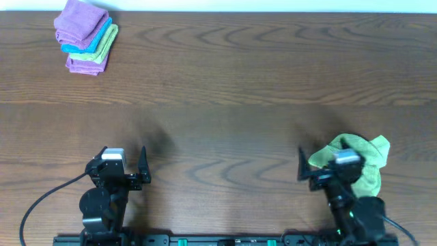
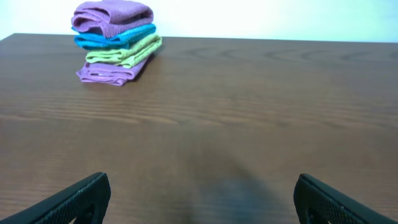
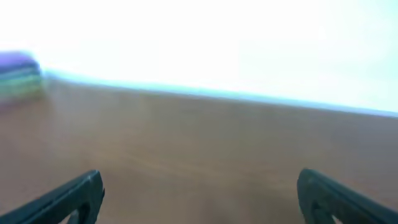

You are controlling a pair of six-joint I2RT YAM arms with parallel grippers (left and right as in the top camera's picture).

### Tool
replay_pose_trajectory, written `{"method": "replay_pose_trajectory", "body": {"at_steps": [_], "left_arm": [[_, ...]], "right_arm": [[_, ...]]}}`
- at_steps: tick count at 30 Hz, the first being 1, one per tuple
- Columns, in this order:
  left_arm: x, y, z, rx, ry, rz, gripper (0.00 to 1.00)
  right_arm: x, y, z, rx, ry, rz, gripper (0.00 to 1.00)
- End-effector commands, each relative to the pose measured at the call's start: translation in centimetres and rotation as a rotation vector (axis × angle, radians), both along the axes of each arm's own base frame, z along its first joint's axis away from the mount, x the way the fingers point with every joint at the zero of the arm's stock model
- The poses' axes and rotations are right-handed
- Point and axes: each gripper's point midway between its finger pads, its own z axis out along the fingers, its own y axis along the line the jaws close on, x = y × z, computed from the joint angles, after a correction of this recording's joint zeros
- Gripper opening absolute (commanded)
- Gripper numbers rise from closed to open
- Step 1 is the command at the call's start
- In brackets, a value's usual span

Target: Fold the cloth

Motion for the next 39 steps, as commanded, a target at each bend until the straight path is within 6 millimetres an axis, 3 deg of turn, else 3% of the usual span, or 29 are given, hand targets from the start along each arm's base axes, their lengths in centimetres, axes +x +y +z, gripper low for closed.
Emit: {"method": "replay_pose_trajectory", "body": {"at_steps": [1, 5, 9, 13, 21, 29, 33, 36, 37, 38, 39], "left_arm": [[0.0, 0.3, -1.1, -0.001, 0.023, 0.017, 0.95], [0.0, 0.3, -1.1, -0.001, 0.023, 0.018, 0.95], [0.0, 0.3, -1.1, -0.001, 0.023, 0.018, 0.96], [0.0, 0.3, -1.1, -0.001, 0.023, 0.018, 0.95], [0.0, 0.3, -1.1, -0.001, 0.023, 0.017, 0.95], [0.0, 0.3, -1.1, -0.001, 0.023, 0.017, 0.95], [0.0, 0.3, -1.1, -0.001, 0.023, 0.018, 0.95], [0.0, 0.3, -1.1, -0.001, 0.023, 0.017, 0.95], [0.0, 0.3, -1.1, -0.001, 0.023, 0.017, 0.95], [0.0, 0.3, -1.1, -0.001, 0.023, 0.017, 0.95], [0.0, 0.3, -1.1, -0.001, 0.023, 0.017, 0.95]], "right_arm": [[-0.1, 0.1, 1.6, 0.221, -0.027, 0.006, 0.99], [0.2, -2.6, 2.9, 0.288, -0.088, -0.148, 0.99], [0.3, -6.9, -1.1, 0.398, 0.042, -0.427, 0.99], [1.7, -7.1, -4.1, 0.389, 0.182, -0.484, 0.99], [4.0, -9.0, -6.7, 0.356, 0.474, -0.643, 0.99], [3.2, -12.0, -11.8, 0.379, 0.838, -0.902, 0.99], [1.3, -12.1, -15.3, 0.382, 1.006, -0.958, 0.99], [0.5, -12.1, -16.5, 0.367, 1.070, -0.974, 0.99], [0.5, -11.9, -16.7, 0.366, 1.083, -0.967, 0.97], [0.5, -11.8, -16.9, 0.368, 1.091, -0.958, 0.83], [0.5, -11.7, -16.9, 0.371, 1.092, -0.955, 0.33]]}}
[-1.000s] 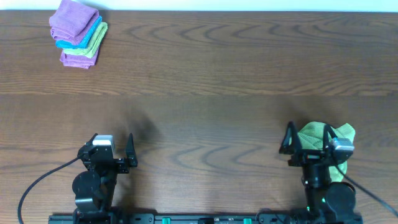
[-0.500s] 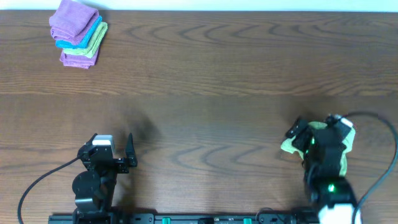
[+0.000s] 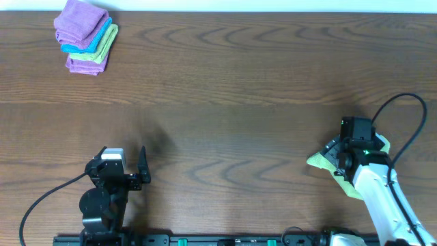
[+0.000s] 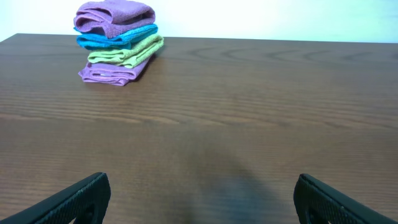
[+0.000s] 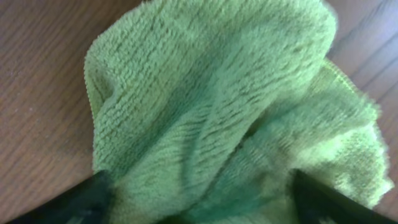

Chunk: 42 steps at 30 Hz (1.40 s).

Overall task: Fold the cloth
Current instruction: 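Lower the right gripper onto the green cloth and grasp it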

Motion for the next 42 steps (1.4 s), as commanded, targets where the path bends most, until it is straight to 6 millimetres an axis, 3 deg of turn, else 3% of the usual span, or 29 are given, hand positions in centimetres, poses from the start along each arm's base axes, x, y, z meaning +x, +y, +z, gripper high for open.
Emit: {"method": "replay_pose_trajectory", "body": {"at_steps": [1, 7, 13, 16, 19, 22, 35, 36, 37, 38, 42], "left_arm": [[0.0, 0.2, -1.1, -0.003, 0.024, 0.011, 0.95], [0.0, 0.2, -1.1, -0.003, 0.024, 0.011, 0.95], [0.0, 0.2, -1.1, -0.003, 0.024, 0.011, 0.95], [0.0, 0.2, -1.1, -0.003, 0.023, 0.011, 0.95], [0.0, 0.2, -1.1, -0.003, 0.023, 0.011, 0.95], [0.0, 0.2, -1.1, -0.003, 0.023, 0.011, 0.95], [0.0, 0.2, -1.1, -0.003, 0.023, 0.011, 0.95], [0.0, 0.2, -1.1, -0.003, 0.024, 0.011, 0.95], [0.0, 0.2, -1.1, -0.003, 0.023, 0.011, 0.95], [0.0, 0.2, -1.1, -0.003, 0.024, 0.011, 0.95], [0.0, 0.2, -1.1, -0.003, 0.023, 0.011, 0.95]], "right_arm": [[0.5, 0.1, 0.2, 0.025, -0.019, -0.021, 0.01], [2.1, 1.9, 0.2, 0.130, -0.085, 0.023, 0.01], [2.1, 2.4, 0.1, 0.135, -0.061, 0.105, 0.01], [1.2, 2.6, 0.2, 0.135, -0.006, 0.147, 0.75], [0.3, 3.2, 0.2, 0.173, 0.039, 0.153, 0.98], [-0.6, 3.8, -0.1, 0.206, 0.076, 0.155, 0.99], [-1.0, 3.9, -3.4, 0.226, 0.175, 0.157, 0.98], [-0.8, 3.9, -3.5, 0.228, 0.176, 0.169, 0.83], [-0.5, 3.9, -3.8, 0.225, 0.174, 0.183, 0.47], [-0.3, 3.9, -3.9, 0.223, 0.169, 0.191, 0.01], [1.1, 4.4, -3.8, 0.248, 0.118, 0.206, 0.01]]}}
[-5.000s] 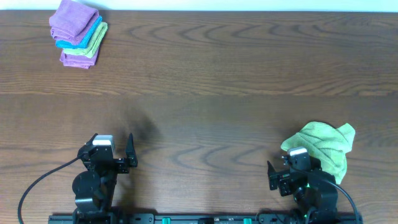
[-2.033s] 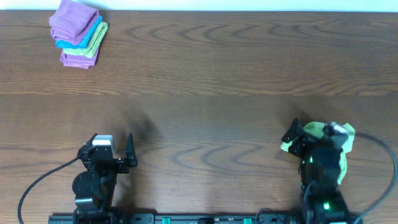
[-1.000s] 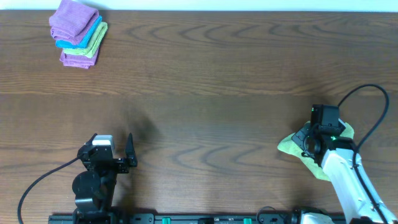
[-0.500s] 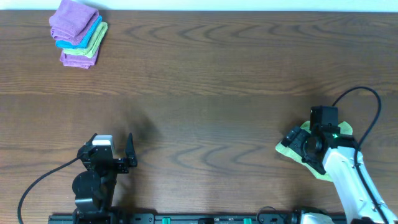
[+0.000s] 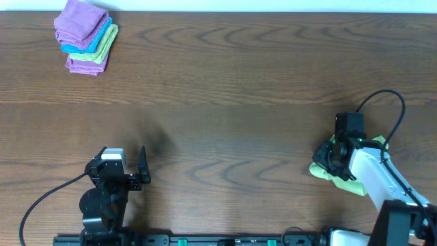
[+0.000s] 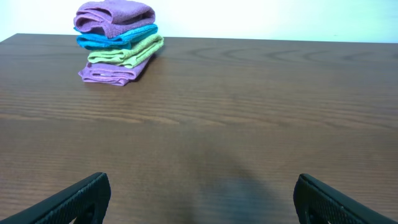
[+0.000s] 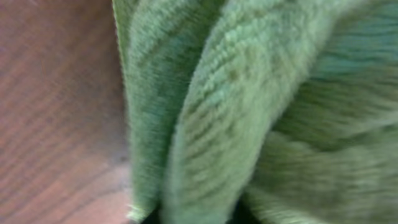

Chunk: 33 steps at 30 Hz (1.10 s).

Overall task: Fold the cloth
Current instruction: 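Lower the right gripper onto the green cloth and grasp it, then lift the green cloth with the right gripper and move it toward center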

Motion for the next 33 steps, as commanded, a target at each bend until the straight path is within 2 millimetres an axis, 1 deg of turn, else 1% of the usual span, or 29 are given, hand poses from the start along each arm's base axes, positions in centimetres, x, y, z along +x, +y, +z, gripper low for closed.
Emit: {"method": "replay_pose_trajectory", "body": {"at_steps": [1, 3, 6, 8, 9, 10, 11, 13, 14, 16, 17, 18, 19, 20, 21, 22, 23, 25, 26, 29, 33], "left_arm": [[0.0, 0.2, -1.1, -0.003, 0.024, 0.011, 0.95], [0.0, 0.2, -1.1, -0.003, 0.023, 0.011, 0.95], [0.0, 0.2, -1.1, -0.003, 0.024, 0.011, 0.95], [0.0, 0.2, -1.1, -0.003, 0.023, 0.011, 0.95], [0.0, 0.2, -1.1, -0.003, 0.024, 0.011, 0.95], [0.0, 0.2, -1.1, -0.003, 0.023, 0.011, 0.95], [0.0, 0.2, -1.1, -0.003, 0.024, 0.011, 0.95], [0.0, 0.2, -1.1, -0.003, 0.023, 0.011, 0.95], [0.0, 0.2, -1.1, -0.003, 0.024, 0.011, 0.95], [0.0, 0.2, -1.1, -0.003, 0.023, 0.011, 0.95], [0.0, 0.2, -1.1, -0.003, 0.023, 0.011, 0.95], [0.0, 0.2, -1.1, -0.003, 0.023, 0.011, 0.95], [0.0, 0.2, -1.1, -0.003, 0.023, 0.011, 0.95], [0.0, 0.2, -1.1, -0.003, 0.024, 0.011, 0.95], [0.0, 0.2, -1.1, -0.003, 0.024, 0.011, 0.95], [0.0, 0.2, -1.1, -0.003, 0.023, 0.011, 0.95], [0.0, 0.2, -1.1, -0.003, 0.024, 0.011, 0.95], [0.0, 0.2, -1.1, -0.003, 0.024, 0.011, 0.95], [0.0, 0.2, -1.1, -0.003, 0.024, 0.011, 0.95], [0.0, 0.2, -1.1, -0.003, 0.023, 0.011, 0.95], [0.0, 0.2, -1.1, -0.003, 0.023, 0.011, 0.95]], "right_arm": [[1.2, 0.9, 0.3, 0.061, -0.039, 0.030, 0.01], [3.1, 3.0, 1.4, 0.174, -0.109, 0.113, 0.01], [6.7, 7.2, 4.9, 0.366, -0.258, 0.281, 0.01], [8.8, 10.1, 8.0, 0.460, -0.362, 0.402, 0.01], [10.0, 11.9, 10.1, 0.499, -0.424, 0.478, 0.01], [10.8, 13.3, 11.8, 0.520, -0.464, 0.530, 0.01], [11.4, 14.5, 13.1, 0.527, -0.497, 0.577, 0.01], [12.4, 17.7, 16.4, 0.532, -0.575, 0.710, 0.01], [12.8, 19.7, 18.5, 0.528, -0.625, 0.791, 0.01], [13.0, 22.7, 21.6, 0.532, -0.694, 0.887, 0.01], [12.8, 24.5, 23.7, 0.541, -0.734, 0.941, 0.01], [12.2, 26.9, 26.9, 0.570, -0.787, 1.016, 0.01], [11.8, 27.5, 28.2, 0.576, -0.809, 1.054, 0.01], [11.9, 27.5, 29.0, 0.555, -0.820, 1.071, 0.01], [12.4, 26.7, 29.2, 0.504, -0.815, 1.047, 0.21], [13.2, 25.3, 28.8, 0.430, -0.795, 0.995, 0.99], [13.7, 24.3, 28.2, 0.385, -0.776, 0.960, 0.99], [13.8, 23.3, 27.6, 0.375, -0.745, 0.935, 0.99], [13.6, 23.1, 27.3, 0.380, -0.733, 0.938, 0.99], [12.5, 23.6, 26.9, 0.378, -0.717, 1.048, 0.99], [11.0, 23.3, 25.0, 0.361, -0.636, 1.112, 0.99]]}}
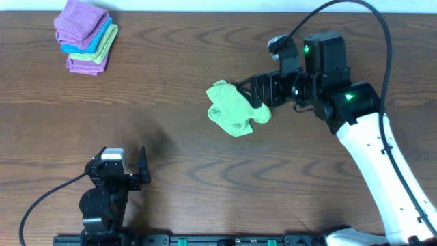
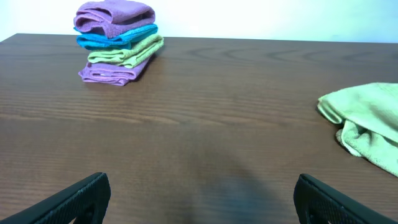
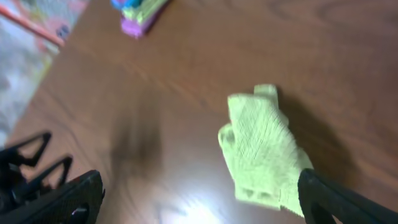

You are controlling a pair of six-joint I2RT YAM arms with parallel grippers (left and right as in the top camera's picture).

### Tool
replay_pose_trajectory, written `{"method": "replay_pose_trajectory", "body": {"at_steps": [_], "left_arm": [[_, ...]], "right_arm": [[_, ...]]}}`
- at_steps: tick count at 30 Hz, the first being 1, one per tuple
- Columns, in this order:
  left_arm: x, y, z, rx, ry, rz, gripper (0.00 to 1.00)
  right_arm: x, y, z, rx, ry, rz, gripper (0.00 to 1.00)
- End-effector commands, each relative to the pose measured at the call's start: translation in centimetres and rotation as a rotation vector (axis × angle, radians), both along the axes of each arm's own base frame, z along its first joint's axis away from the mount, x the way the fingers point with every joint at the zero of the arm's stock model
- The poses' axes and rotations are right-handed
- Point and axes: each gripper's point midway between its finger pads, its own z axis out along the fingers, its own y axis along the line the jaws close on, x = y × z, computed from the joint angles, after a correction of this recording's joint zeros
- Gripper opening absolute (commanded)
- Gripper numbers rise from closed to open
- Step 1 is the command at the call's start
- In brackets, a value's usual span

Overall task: Fold the cloth
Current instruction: 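Lift the green cloth with the right gripper and move it toward center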

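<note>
The green cloth (image 1: pixel 234 109) lies crumpled near the table's middle, also visible in the right wrist view as the green cloth (image 3: pixel 266 149) and at the right edge of the left wrist view as the green cloth (image 2: pixel 367 121). My right gripper (image 3: pixel 202 198) hovers above it, open wide, nothing between its fingers; the cloth's near edge reaches toward the right finger. In the overhead view the right gripper (image 1: pixel 263 90) sits just right of the cloth. My left gripper (image 2: pixel 202 194) is open and low over bare wood at the front left.
A stack of folded cloths (image 1: pixel 85 35), purple, blue and green, sits at the back left corner, also seen as the stack (image 2: pixel 118 42). The table (image 1: pixel 205 171) is dark brown wood. The right arm's cable arcs over the back right.
The green cloth has gone from the front right edge to the table's middle. My right gripper, then pressed close into the cloth, is now open above it, and the arm reaches far forward.
Both arms rested at the front, the green cloth bunched beside the right one. Then my right gripper was turned down over the cloth, then tight against it. Now the cloth lies mid-table, released. The left arm has not moved.
</note>
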Motion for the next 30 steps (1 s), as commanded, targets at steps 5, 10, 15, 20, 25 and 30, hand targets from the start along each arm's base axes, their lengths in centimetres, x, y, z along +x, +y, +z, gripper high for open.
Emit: {"method": "replay_pose_trajectory", "body": {"at_steps": [5, 10, 15, 20, 25, 30], "left_arm": [[0.0, 0.2, -1.1, -0.003, 0.024, 0.011, 0.95], [0.0, 0.2, -1.2, -0.003, 0.024, 0.011, 0.95], [0.0, 0.2, -1.1, -0.003, 0.024, 0.011, 0.95], [0.0, 0.2, -1.1, -0.003, 0.024, 0.011, 0.95], [0.0, 0.2, -1.2, -0.003, 0.024, 0.011, 0.95], [0.0, 0.2, -1.1, -0.003, 0.024, 0.011, 0.95]], "right_arm": [[-2.1, -0.9, -7.5, -0.236, 0.037, 0.123, 0.90], [-3.6, -1.7, -13.2, -0.408, 0.132, 0.138, 0.86], [-6.6, -0.4, -15.5, -0.471, 0.263, 0.148, 0.91], [-9.3, -1.7, -17.0, -0.366, 0.640, -0.199, 0.99], [-8.1, -3.0, -18.7, -0.270, 0.743, -0.415, 0.97], [-6.0, -1.9, -18.8, -0.124, 0.710, -0.411, 0.89]]}}
